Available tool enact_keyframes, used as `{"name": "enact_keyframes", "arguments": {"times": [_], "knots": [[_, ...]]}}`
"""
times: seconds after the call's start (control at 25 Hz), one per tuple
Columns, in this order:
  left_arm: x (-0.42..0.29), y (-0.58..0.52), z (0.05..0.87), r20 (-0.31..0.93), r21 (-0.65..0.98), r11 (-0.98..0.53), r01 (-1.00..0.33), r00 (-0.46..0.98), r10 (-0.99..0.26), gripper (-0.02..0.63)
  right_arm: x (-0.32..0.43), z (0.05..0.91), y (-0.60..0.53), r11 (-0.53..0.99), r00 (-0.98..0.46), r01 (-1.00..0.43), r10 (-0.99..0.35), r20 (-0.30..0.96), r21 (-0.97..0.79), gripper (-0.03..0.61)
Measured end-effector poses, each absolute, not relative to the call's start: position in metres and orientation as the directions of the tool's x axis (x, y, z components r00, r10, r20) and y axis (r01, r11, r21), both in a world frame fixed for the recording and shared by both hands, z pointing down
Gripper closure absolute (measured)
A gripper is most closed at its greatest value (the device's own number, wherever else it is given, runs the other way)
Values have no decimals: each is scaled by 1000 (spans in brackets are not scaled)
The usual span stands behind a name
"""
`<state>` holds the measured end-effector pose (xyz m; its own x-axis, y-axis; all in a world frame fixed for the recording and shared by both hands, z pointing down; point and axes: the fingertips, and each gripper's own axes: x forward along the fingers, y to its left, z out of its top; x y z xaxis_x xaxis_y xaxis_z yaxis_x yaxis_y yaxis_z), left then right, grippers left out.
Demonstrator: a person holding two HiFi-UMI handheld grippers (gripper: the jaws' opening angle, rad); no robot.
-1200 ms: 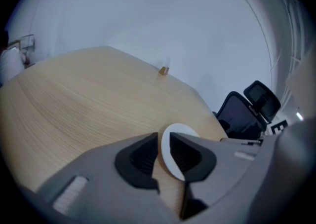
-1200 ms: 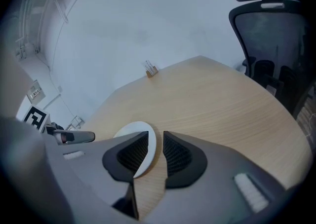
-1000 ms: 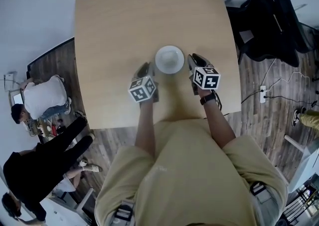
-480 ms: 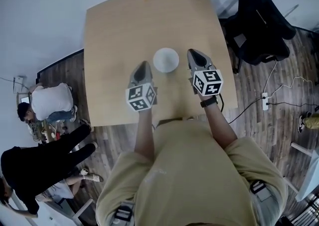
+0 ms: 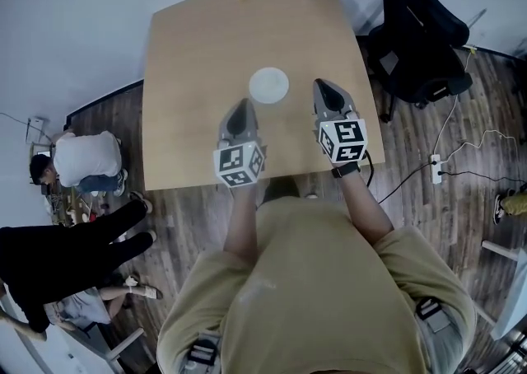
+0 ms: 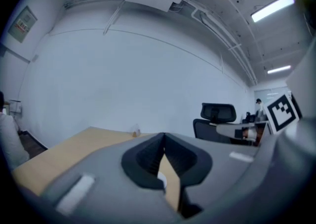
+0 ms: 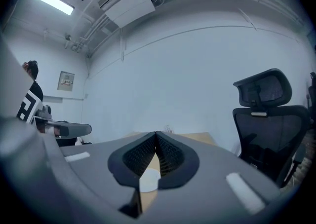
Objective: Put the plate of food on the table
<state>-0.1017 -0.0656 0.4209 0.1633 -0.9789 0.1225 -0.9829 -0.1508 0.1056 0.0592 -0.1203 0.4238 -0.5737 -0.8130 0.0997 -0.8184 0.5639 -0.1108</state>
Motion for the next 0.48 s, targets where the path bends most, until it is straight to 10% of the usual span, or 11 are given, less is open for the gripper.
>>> {"name": "enact_keyframes", "arguments": {"times": [0.48], "knots": [[-55, 6, 425, 113, 80, -165, -983, 174, -978, 612, 89, 422, -41, 585, -589, -808, -806, 66, -65, 574]]}}
